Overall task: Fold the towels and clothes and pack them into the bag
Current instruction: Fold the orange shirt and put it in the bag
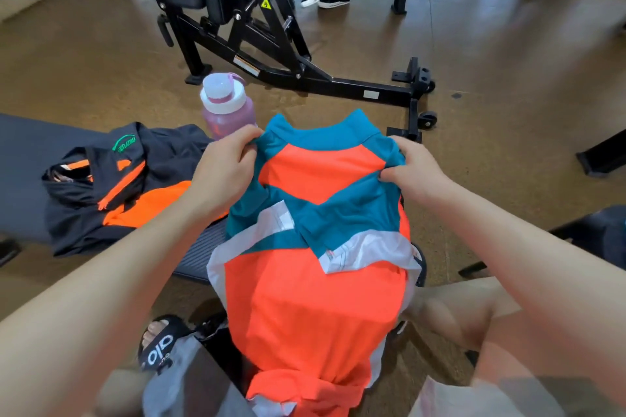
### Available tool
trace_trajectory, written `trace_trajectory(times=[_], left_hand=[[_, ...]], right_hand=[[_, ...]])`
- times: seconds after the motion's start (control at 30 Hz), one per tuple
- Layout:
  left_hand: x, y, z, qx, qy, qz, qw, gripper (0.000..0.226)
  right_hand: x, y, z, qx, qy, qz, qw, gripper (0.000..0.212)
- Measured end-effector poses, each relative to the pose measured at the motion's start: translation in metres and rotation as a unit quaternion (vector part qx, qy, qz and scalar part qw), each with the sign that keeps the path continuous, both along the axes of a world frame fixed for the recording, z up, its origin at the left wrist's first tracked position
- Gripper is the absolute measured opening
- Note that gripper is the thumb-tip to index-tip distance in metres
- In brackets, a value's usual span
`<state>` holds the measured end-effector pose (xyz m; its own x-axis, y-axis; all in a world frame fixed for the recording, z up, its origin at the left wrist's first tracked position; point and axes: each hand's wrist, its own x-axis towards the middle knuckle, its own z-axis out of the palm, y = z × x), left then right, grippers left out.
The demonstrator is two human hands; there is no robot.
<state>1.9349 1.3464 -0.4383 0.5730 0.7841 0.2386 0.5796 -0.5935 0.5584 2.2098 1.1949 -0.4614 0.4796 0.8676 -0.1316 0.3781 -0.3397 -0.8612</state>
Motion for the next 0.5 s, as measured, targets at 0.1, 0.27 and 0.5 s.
trace_trajectory(times=[0.1,0.27,0.5], left_hand=[[0.003,0.002,0.016,0.039,-0.027,0.0,0.999,0.029],[0.009,0.017,0.051,0.099,-0.046,0.015,0.994,0.031],[-0.009,-0.002,0.062,0.175,-0.027,-0.043,0.983,0.036]], right_hand=[[0.003,0.007,0.018,0.048,-0.038,-0.019,0.998,0.05],[0.008,0.025,0.058,0.113,-0.17,-0.01,0.979,0.054],[0.002,0.014,0.06,0.166,-0.216,-0.015,0.962,0.049]])
